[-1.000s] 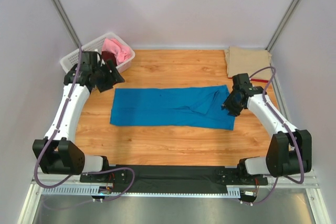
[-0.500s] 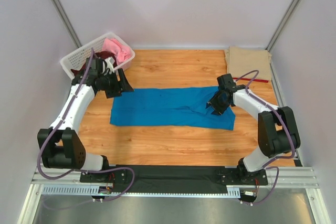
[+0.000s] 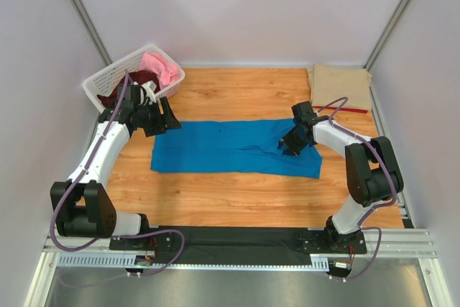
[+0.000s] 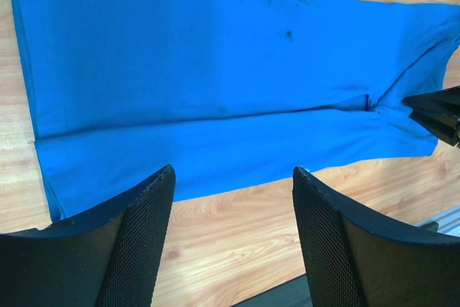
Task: Fold and stack the t-shirts
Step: Fold the tshirt
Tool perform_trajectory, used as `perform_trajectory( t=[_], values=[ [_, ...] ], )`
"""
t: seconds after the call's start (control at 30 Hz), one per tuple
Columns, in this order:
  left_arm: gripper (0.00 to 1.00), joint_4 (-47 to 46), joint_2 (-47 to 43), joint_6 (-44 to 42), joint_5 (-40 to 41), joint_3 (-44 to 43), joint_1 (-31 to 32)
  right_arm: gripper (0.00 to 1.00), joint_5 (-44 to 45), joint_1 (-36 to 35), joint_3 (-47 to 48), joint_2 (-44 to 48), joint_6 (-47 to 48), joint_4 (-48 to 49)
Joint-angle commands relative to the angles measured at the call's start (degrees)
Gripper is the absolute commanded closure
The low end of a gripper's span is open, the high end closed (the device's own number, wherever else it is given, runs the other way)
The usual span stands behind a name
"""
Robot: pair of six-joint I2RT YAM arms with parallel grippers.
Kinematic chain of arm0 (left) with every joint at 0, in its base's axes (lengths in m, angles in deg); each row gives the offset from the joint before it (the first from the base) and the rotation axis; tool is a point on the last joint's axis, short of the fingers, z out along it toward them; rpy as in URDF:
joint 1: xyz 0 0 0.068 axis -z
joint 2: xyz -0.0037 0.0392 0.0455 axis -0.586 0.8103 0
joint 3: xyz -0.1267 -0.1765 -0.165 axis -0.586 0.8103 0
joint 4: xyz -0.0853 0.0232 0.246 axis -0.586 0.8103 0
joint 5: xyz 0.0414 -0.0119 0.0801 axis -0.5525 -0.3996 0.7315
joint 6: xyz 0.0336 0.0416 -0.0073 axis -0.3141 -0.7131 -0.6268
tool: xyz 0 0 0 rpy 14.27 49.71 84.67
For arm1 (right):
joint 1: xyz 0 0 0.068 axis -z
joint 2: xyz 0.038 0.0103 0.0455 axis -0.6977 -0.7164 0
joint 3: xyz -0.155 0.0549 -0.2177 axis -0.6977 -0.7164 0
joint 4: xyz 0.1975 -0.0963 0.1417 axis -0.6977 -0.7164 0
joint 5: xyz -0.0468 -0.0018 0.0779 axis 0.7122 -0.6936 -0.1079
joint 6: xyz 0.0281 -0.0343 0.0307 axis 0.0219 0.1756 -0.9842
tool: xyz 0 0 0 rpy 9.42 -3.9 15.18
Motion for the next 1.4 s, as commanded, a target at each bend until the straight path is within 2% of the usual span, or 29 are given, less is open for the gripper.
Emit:
perform_trajectory(
  t=[0.0,0.07,0.1,0.2,0.3,0.47,0.73,0.83,1.0,1.07,1.2,1.37],
  values=[
    [0.27,-1.1,0.7,-1.2,-0.6,-2.3,-0.3,0.7,-0.1,-0.4,2.6,-0.2,-1.5,2.5],
    [0.28,-1.1,0.6,-1.1,-0.6,-2.3,-0.5,0.76,0.1,-0.6,2.9,0.1,-1.3,2.6],
    [0.28,-1.1,0.5,-1.1,-0.5,-2.1,-0.5,0.83,0.2,-0.6,3.0,0.2,-1.0,2.9],
    [0.28,-1.1,0.0,-1.2,-0.2,-1.9,-0.5,0.94,0.0,-0.5,3.8,0.3,-0.4,3.6],
    [0.28,-1.1,0.0,-1.3,-0.4,-1.8,-0.5,1.0,-0.1,-0.6,5.2,0.1,0.9,4.1],
    [0.28,-1.0,0.3,-1.1,-0.7,-1.7,-0.5,1.0,-1.7,-1.2,7.5,-2.1,4.4,6.6],
    [0.28,-1.0,1.3,-1.1,-1.9,-1.8,-0.5,1.0,0.7,-4.9,13.4,-5.6,10.9,5.8],
    [0.28,-0.9,1.2,-1.1,-1.6,-1.7,-0.5,0.97,0.8,-5.8,14.9,-7.8,11.4,4.6],
    [0.28,-0.9,1.2,-1.2,-1.2,-1.5,-0.5,0.77,1.8,-6.2,16.9,-9.2,13.7,2.2],
    [0.27,-0.7,1.2,-1.3,-0.8,-1.4,-0.5,0.71,5.9,-6.2,18.6,-8.5,15.0,-1.2],
    [0.27,-0.5,1.4,-1.3,-0.5,-1.5,-0.5,0.68,12.0,-5.4,21.1,-5.9,18.3,-7.5],
    [0.27,-0.5,1.8,-1.3,-0.5,-1.5,-0.5,0.64,12.2,-1.9,21.6,-4.3,25.8,-9.8]
  ],
)
